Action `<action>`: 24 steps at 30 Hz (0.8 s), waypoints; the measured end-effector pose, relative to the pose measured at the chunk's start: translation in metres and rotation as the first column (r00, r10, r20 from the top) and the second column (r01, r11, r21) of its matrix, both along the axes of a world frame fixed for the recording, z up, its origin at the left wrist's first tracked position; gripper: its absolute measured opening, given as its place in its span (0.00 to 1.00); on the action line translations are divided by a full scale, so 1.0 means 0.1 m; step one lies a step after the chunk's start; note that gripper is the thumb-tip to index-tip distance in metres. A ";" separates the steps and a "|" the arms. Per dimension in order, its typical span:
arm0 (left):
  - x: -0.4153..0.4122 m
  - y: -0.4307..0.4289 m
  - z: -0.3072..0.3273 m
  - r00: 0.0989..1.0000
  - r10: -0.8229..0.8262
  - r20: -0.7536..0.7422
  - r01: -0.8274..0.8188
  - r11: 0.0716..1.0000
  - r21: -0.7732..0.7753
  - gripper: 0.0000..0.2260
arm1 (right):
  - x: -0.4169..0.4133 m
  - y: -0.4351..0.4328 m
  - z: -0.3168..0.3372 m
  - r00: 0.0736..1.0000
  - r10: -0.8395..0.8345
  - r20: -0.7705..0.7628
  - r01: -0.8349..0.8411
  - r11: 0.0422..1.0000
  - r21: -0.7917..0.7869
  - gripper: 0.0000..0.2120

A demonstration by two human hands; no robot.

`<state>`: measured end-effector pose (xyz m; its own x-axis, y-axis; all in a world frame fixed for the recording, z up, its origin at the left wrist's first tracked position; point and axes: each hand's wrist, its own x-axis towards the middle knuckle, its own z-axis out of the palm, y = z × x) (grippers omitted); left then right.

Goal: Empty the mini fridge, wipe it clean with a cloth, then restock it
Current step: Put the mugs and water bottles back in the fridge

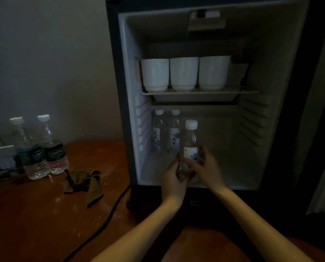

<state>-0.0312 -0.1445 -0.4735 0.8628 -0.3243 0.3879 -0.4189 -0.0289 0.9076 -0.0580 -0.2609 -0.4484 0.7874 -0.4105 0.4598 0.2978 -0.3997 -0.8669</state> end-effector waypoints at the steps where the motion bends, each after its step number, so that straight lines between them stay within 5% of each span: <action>1: 0.03 0.02 -0.05 1.000 -0.008 0.013 0.007 0.999 0.035 0.24 | -0.03 -0.02 -0.04 1.000 0.018 -0.009 -0.017 1.000 0.016 0.26; 10: 0.18 -0.01 -0.12 0.981 -0.054 0.184 0.002 0.961 0.276 0.22 | 0.15 -0.11 -0.07 0.999 0.028 0.022 -0.028 0.999 0.033 0.20; 18: 0.64 -0.35 0.07 0.984 -0.177 0.014 0.160 0.920 0.359 0.23 | 0.69 -0.42 0.04 1.000 0.009 0.016 -0.009 1.000 0.006 0.20; 24: 0.77 -0.53 0.18 0.975 -0.220 -0.022 0.211 0.897 0.387 0.14 | 0.88 -0.60 0.06 0.999 -0.037 -0.006 0.037 0.999 0.004 0.21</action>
